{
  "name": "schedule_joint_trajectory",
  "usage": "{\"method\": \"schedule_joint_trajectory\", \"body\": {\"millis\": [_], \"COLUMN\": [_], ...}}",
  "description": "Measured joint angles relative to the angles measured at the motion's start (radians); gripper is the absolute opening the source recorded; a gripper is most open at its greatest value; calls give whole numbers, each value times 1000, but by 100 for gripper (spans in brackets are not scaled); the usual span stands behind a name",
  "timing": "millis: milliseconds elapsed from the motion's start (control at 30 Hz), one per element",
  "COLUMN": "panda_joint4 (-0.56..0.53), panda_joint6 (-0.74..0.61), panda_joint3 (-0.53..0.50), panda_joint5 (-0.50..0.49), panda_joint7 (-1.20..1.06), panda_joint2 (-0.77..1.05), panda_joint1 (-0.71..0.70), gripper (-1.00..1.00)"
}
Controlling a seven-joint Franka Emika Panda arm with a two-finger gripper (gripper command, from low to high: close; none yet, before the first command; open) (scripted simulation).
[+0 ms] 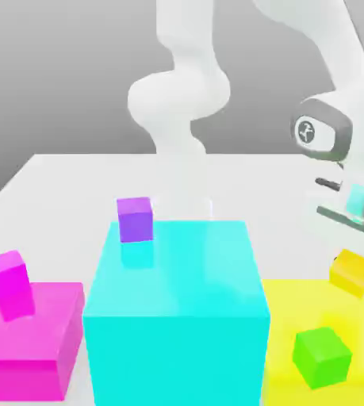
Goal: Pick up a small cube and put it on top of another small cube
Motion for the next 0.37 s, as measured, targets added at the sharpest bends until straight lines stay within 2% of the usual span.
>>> {"method": "schedule_joint_trajectory", "body": {"millis": [133,233,267,367], "panda_joint4": [140,148,143,143], "panda_joint6": [-125,-61,-26,-26], "panda_joint3": [-55,-54,-52,-52], "panda_joint5": [7,36,47,47], "panda_joint7": [139,147,142,142], "panda_joint2": [14,89,119,119], "panda_joint1": [-93,-101,-104,-104], "gripper": [-100,-100,100,100]}}
